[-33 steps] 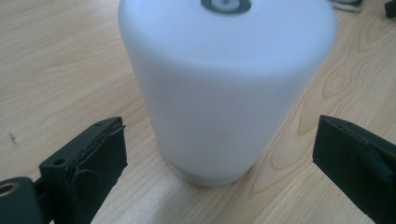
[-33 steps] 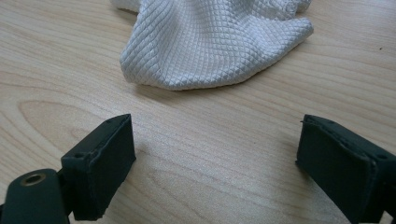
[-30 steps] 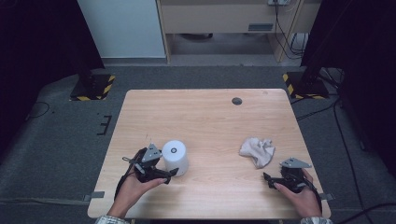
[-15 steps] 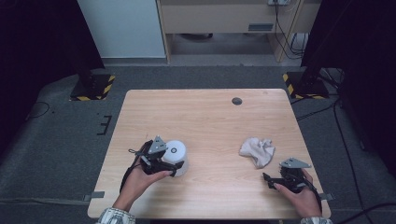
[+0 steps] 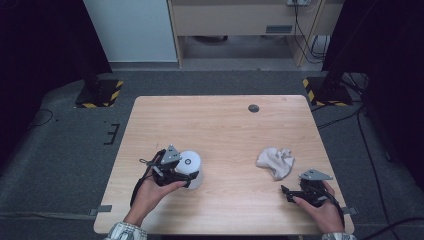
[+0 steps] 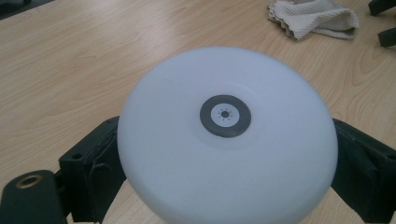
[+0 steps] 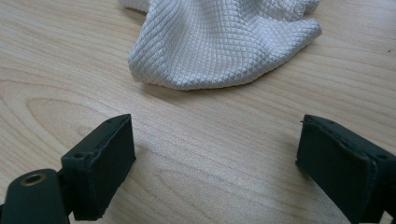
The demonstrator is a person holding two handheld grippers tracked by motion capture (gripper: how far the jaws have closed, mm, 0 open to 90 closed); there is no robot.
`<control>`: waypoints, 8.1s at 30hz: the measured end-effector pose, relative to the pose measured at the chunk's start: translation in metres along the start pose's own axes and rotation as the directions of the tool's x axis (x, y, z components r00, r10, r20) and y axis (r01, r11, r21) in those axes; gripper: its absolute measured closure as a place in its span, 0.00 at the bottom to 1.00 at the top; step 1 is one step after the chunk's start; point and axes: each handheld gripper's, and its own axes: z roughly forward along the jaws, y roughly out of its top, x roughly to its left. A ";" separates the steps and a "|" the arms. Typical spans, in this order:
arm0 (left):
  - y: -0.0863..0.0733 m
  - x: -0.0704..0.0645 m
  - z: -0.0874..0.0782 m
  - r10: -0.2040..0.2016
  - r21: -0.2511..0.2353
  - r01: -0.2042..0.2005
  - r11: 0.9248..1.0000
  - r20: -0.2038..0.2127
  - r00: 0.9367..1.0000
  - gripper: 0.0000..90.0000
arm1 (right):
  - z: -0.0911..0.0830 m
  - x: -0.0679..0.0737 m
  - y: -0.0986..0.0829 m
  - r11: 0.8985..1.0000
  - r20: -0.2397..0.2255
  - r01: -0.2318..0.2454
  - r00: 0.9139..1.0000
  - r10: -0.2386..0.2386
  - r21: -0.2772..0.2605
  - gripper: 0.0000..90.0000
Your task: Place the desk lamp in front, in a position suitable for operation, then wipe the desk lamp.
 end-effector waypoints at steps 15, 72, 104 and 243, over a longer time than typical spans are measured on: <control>0.028 -0.043 0.020 0.087 0.000 -0.088 0.996 0.101 0.991 0.09 | 0.001 0.001 0.000 1.000 -0.007 0.013 1.000 -0.013 -0.001 0.13; 0.025 -0.070 0.042 0.116 -0.030 -0.112 0.993 0.198 0.973 0.01 | 0.001 0.004 0.001 1.000 -0.021 0.020 1.000 -0.020 0.002 0.13; -0.007 -0.063 0.037 0.089 -0.054 -0.079 0.995 0.207 0.974 0.01 | -0.004 0.005 0.013 1.000 -0.030 -0.016 0.999 0.016 -0.012 0.14; -0.011 -0.076 0.037 0.129 -0.127 -0.111 0.986 0.144 0.981 0.11 | -0.040 0.167 0.157 0.897 -0.436 0.425 0.788 -0.434 -0.123 0.87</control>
